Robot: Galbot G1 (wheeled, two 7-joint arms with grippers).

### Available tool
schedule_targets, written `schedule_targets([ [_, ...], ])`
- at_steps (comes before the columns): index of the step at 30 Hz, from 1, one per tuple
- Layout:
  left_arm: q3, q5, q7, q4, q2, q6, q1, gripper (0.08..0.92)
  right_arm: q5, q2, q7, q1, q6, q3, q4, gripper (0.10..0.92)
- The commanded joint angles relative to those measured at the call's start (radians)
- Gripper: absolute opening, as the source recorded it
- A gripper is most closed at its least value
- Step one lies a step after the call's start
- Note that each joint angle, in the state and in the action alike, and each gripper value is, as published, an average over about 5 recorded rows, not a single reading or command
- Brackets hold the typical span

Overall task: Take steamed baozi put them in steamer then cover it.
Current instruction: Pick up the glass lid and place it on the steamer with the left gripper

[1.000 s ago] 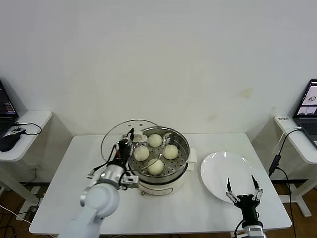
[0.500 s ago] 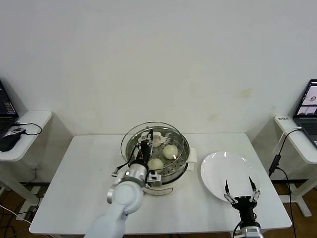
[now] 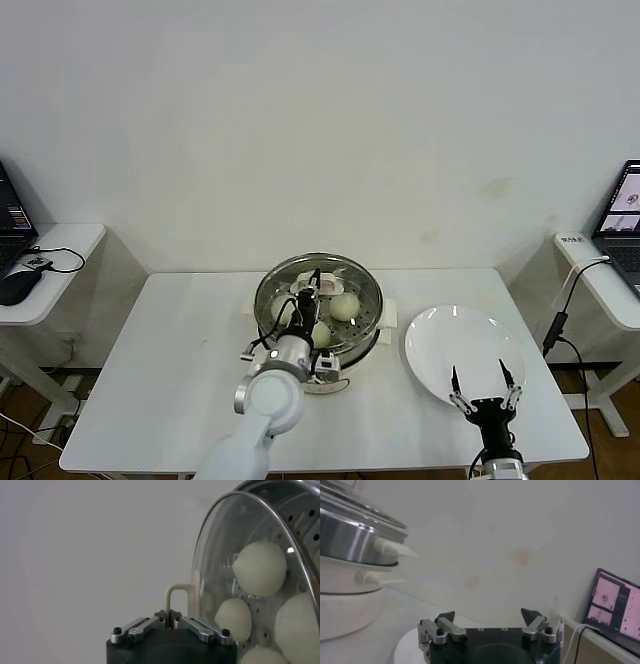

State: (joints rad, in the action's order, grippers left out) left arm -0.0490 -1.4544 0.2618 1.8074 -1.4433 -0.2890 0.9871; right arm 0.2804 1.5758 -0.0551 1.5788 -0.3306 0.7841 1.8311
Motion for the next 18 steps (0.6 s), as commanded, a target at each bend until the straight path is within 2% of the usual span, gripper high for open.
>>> schedule_targets([
  [1, 0.007, -0.025, 0.0, -0.011, -0.025, 0.005, 0.01, 0.124, 0.002, 0.001, 0.0, 0.001, -0.002, -0.001, -0.001, 0.823],
  [15, 0.002, -0.048, -0.017, -0.006, -0.04, 0.023, 0.023, 0.124, 0.006, 0.001, -0.003, 0.005, -0.003, -0.01, -0.002, 0.823],
  [18, 0.0, -0.056, -0.014, -0.005, -0.039, 0.025, 0.024, 0.155, 0.006, 0.001, -0.004, 0.004, -0.003, -0.012, -0.003, 0.823],
])
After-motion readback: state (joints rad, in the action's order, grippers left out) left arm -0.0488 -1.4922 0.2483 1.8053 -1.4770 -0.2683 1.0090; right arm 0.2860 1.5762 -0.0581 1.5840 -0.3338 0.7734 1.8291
